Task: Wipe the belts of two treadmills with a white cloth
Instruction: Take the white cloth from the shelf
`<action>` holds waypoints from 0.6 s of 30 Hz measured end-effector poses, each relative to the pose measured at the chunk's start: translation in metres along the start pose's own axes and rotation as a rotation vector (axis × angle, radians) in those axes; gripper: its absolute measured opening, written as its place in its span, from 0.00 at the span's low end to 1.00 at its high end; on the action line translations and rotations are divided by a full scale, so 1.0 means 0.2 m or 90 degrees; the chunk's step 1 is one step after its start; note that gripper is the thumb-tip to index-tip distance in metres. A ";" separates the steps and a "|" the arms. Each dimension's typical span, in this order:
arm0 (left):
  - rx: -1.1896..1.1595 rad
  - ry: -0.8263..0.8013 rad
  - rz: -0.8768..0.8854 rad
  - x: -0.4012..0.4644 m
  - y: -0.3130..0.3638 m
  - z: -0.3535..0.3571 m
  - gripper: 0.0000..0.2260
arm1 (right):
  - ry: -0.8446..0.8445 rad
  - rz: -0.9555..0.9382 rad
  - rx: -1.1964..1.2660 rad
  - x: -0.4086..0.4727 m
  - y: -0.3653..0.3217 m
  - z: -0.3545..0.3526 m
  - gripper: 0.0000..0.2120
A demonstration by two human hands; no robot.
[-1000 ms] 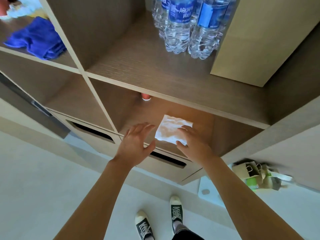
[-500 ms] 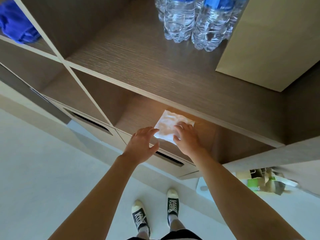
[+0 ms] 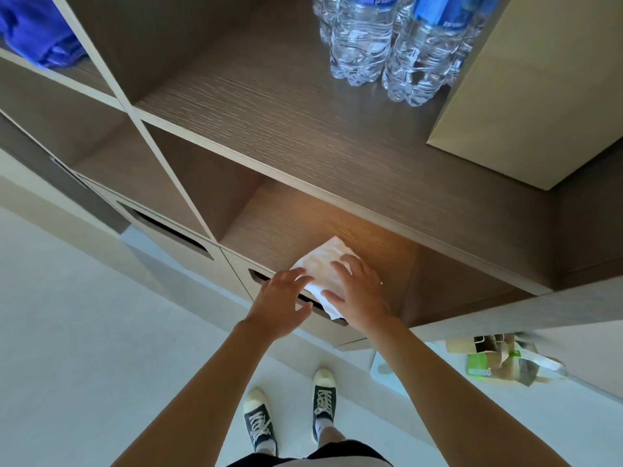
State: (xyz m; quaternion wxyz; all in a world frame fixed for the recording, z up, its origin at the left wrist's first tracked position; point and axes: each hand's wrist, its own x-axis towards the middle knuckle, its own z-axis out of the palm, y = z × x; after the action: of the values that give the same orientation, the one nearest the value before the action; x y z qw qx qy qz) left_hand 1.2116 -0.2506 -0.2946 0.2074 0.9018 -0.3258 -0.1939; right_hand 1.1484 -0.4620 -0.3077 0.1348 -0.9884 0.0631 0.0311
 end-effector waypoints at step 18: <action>0.030 0.085 -0.019 -0.08 -0.09 -0.04 0.24 | 0.071 -0.071 -0.097 0.03 -0.03 0.15 0.27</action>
State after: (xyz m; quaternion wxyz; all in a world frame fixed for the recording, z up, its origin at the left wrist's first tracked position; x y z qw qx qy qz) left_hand 1.2125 -0.2247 -0.2936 0.2041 0.9221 -0.3024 -0.1288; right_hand 1.1530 -0.4492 -0.3348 0.0569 -0.9979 0.0131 -0.0264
